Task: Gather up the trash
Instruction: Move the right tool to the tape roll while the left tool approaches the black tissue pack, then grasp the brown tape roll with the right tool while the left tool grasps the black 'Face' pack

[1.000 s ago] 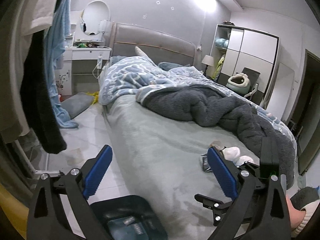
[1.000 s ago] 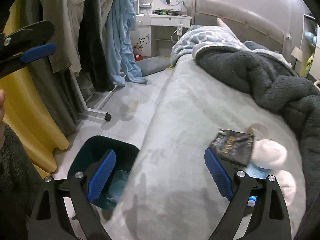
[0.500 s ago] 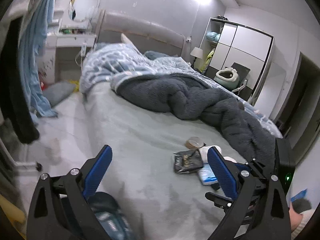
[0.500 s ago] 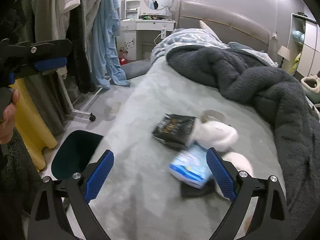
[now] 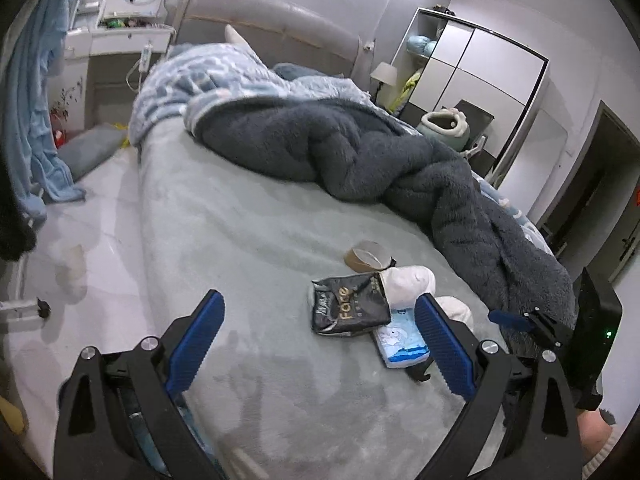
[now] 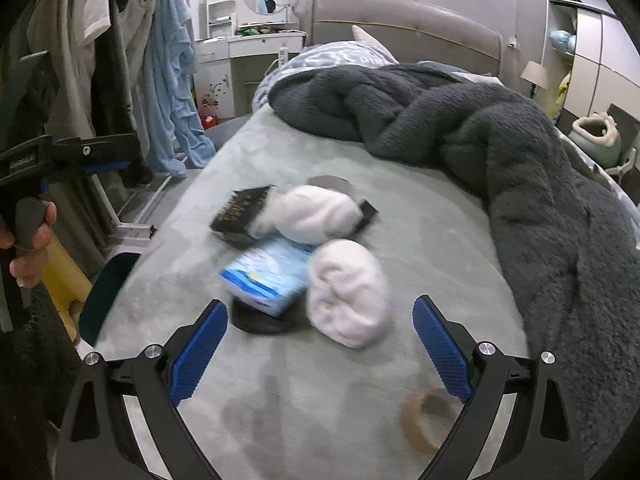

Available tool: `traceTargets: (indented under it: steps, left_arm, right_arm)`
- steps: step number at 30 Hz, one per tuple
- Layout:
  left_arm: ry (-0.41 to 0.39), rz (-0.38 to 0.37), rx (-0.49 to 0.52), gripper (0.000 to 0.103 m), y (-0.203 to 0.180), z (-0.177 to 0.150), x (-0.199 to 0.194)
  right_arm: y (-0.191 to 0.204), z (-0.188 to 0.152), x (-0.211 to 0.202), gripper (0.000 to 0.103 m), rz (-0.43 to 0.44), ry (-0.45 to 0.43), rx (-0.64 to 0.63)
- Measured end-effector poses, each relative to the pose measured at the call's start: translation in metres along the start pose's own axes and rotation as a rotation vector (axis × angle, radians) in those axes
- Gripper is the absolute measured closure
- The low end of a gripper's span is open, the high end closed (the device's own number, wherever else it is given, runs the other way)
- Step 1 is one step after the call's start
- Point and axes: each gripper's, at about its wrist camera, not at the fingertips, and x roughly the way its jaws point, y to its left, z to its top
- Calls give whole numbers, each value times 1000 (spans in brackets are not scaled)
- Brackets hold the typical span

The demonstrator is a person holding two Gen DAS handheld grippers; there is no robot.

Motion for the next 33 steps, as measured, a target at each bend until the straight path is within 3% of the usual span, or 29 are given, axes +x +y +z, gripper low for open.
traceTargets:
  steps: [13, 17, 21, 30, 33]
  left_arm:
    - [93, -22, -3, 6, -21, -8, 59]
    - [113, -19, 15, 6, -27, -10, 74]
    - [130, -15, 27, 6, -30, -14, 87]
    - [157, -18, 16, 7, -28, -18, 103]
    - [163, -17, 5, 10, -26, -19, 106]
  right_arm:
    - [-55, -35, 0, 8, 16, 87, 56]
    - [-55, -41, -1, 8, 34, 105, 30]
    - [-66, -48, 1, 9, -4, 133, 43]
    - [-72, -56, 4, 29, 53, 182, 87]
    - [-71, -57, 5, 41, 58, 195, 86]
